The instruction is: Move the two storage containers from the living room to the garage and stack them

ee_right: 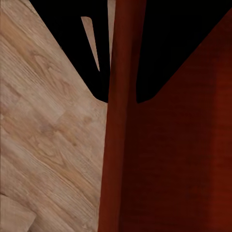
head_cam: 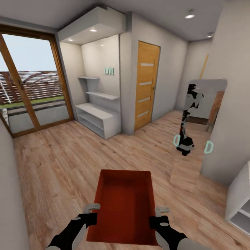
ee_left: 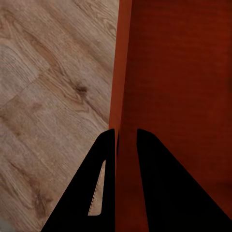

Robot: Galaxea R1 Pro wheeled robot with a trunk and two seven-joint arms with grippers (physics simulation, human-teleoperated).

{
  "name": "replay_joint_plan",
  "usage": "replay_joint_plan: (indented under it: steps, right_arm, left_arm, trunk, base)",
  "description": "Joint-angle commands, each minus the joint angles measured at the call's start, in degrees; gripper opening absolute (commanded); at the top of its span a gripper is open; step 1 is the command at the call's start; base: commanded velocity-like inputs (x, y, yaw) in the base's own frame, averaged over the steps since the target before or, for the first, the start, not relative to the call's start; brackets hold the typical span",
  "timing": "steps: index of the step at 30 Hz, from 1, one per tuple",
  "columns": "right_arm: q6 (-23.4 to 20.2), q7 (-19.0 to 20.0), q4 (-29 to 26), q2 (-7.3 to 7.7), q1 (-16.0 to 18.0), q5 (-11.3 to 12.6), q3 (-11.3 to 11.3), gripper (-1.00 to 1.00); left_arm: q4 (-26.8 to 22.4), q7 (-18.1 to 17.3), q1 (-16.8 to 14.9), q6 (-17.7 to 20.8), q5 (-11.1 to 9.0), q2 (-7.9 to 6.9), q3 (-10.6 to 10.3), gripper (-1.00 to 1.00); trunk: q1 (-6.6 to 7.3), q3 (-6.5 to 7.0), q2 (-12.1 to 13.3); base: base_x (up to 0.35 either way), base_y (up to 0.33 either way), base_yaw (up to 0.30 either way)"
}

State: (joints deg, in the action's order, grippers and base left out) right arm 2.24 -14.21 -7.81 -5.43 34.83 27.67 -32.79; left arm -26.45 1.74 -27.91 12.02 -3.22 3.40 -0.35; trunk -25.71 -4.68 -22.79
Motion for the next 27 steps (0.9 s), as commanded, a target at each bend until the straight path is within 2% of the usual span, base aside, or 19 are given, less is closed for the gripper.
replay_joint_plan:
  steps: [1,27]
  right_arm:
    - [0.31,-0.3,1.36,0.25,0.07,1.34,-0.6,-1.0]
    - [0.31,-0.33,1.35,0.25,0.07,1.34,-0.6,-1.0]
  left_arm:
    - [-0.27,0.64,-0.04,0.38,0.69,-0.06,-0.53,-1.0]
    - [-0.27,0.64,-0.04,0.38,0.68,-0.06,-0.53,-1.0]
  trunk:
    - [-0.07,-0.12,-0.13]
    - [-0.07,-0.12,-0.13]
  base:
    - [0.322,0.0,0.268]
    - [0.323,0.0,0.015]
